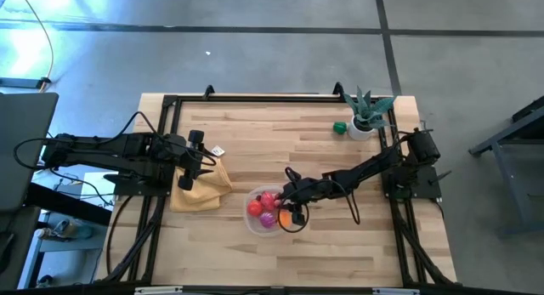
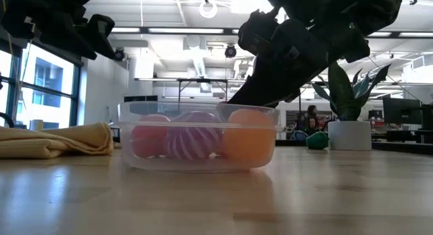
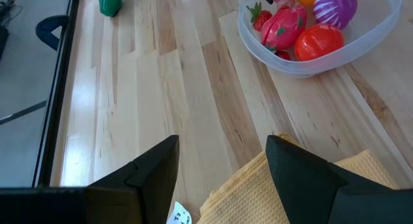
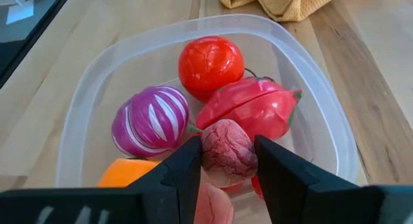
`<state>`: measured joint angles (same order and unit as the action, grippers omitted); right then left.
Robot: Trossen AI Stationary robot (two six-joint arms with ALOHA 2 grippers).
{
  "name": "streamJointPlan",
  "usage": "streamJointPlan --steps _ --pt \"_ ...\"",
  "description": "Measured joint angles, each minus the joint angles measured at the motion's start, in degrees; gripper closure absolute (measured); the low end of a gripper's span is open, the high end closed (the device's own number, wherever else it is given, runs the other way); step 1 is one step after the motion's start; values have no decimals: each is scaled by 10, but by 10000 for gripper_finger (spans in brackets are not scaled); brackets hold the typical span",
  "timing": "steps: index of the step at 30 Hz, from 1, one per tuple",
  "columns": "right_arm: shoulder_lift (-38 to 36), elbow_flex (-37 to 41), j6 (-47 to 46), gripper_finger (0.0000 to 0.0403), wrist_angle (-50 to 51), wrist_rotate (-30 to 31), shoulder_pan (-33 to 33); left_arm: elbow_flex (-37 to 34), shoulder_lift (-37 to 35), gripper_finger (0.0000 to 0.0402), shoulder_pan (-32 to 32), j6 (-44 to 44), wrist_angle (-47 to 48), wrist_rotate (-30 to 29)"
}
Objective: Pick and placing Produce into tupperware
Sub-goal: Put the pink peach into the transparent bin, then put the green bell pepper into the transparent bin
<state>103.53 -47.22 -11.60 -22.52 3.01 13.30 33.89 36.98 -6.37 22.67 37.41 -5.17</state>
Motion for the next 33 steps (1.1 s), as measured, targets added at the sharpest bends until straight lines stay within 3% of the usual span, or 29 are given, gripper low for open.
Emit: streamJointPlan --steps 9,21,33 --pt "0 0 -4 267 0 0 0 0 0 181 0 0 0 0" --pt "0 0 -13 179 -6 17 0 0 0 181 0 0 0 0" --pt "-39 0 -9 176 -70 -11 -4 0 0 181 0 0 0 0"
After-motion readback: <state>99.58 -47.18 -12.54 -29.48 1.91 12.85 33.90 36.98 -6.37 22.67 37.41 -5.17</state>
